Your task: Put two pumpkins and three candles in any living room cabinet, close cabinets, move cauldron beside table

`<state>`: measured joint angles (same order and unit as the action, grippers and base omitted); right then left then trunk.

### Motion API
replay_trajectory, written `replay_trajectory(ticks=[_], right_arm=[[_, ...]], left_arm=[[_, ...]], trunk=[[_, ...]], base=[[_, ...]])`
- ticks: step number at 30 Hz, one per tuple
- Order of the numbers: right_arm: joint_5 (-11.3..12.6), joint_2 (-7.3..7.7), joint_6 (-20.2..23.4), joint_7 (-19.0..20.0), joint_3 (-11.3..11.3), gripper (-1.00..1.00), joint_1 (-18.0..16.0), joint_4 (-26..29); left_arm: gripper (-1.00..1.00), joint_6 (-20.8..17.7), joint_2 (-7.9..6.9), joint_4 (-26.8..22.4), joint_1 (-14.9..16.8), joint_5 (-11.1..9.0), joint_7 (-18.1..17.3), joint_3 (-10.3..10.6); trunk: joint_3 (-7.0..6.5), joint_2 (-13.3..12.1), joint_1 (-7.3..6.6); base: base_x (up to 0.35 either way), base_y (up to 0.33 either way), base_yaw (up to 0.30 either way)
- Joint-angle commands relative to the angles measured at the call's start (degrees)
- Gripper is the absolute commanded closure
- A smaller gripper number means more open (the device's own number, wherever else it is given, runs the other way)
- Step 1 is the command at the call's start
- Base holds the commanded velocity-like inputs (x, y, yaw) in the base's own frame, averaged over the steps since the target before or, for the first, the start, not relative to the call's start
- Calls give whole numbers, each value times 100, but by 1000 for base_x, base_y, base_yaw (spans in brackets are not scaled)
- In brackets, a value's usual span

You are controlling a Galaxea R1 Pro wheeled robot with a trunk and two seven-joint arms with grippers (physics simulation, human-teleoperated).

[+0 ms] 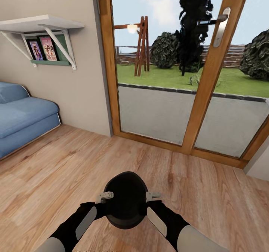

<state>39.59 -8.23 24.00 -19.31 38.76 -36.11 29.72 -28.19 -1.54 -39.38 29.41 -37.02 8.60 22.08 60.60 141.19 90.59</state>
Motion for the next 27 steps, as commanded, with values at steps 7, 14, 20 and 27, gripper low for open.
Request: replay_trajectory(ticks=[7, 14, 20, 27], right_arm=[[32, 6, -9, -47, 9, 100, -10, 139], [32, 6, -9, -47, 9, 100, -10, 139], [32, 6, -8, -47, 9, 100, -10, 139], [32, 6, -9, -47, 9, 100, -10, 139]], left_arm=[[100, -22, -13, -9, 4, -10, 54, 11], [100, -23, -13, -9, 4, -9, 54, 7], [100, -21, -13, -9, 4, -8, 54, 7], [100, -20, -12, -9, 4, -14, 54, 7]], trunk=[[5, 3, -2], [5, 3, -2], [5, 3, -2], [5, 3, -2]], base=[[0, 0, 287], [0, 0, 288], [0, 0, 288], [0, 0, 288]])
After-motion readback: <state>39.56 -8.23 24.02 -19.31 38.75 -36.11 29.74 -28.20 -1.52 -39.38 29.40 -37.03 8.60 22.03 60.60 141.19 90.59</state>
